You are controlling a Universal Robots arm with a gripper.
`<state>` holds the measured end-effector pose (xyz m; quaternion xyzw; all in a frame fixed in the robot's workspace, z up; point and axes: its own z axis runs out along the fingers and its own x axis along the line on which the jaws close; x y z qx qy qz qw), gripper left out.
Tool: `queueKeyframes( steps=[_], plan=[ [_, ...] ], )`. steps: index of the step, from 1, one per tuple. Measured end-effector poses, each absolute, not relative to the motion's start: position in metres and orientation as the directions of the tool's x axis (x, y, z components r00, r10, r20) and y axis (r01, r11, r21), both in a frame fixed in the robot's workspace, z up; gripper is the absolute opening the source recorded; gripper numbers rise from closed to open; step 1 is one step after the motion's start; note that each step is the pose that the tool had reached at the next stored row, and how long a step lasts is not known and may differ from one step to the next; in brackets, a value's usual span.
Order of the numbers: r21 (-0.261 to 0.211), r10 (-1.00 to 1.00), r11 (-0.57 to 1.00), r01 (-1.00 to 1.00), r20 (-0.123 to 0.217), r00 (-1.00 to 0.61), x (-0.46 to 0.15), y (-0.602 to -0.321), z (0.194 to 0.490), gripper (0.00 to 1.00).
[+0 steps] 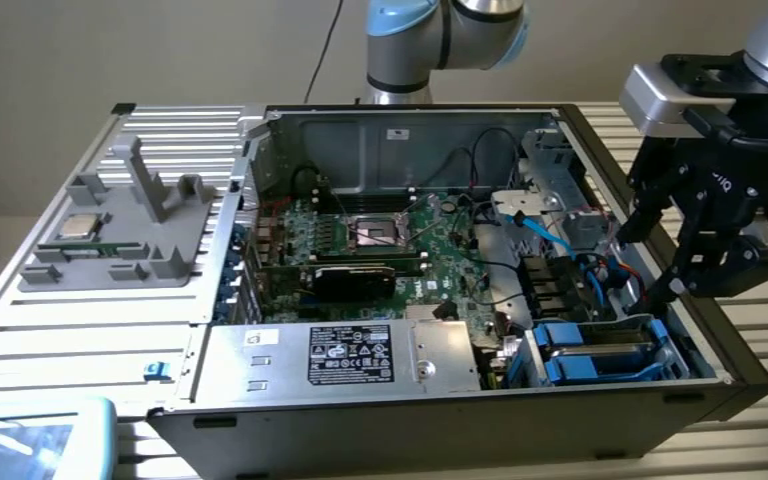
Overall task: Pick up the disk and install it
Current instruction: 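Insert the first disk wire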
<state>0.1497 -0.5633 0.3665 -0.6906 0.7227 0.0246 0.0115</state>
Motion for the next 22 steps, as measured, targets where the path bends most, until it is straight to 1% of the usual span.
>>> queueKeyframes(
  steps=[7,12,22],
  plan=[
    [0.02,-0.993,0.106,-0.994,-0.051,-0.107,0.148,-0.562,0.355,0.65],
    [0.017,-0.992,0.111,-0.994,-0.053,-0.111,0.135,-0.56,0.353,0.65],
    [0.017,-0.992,0.112,-0.994,-0.055,-0.113,0.147,-0.552,0.348,0.65]
  ],
)
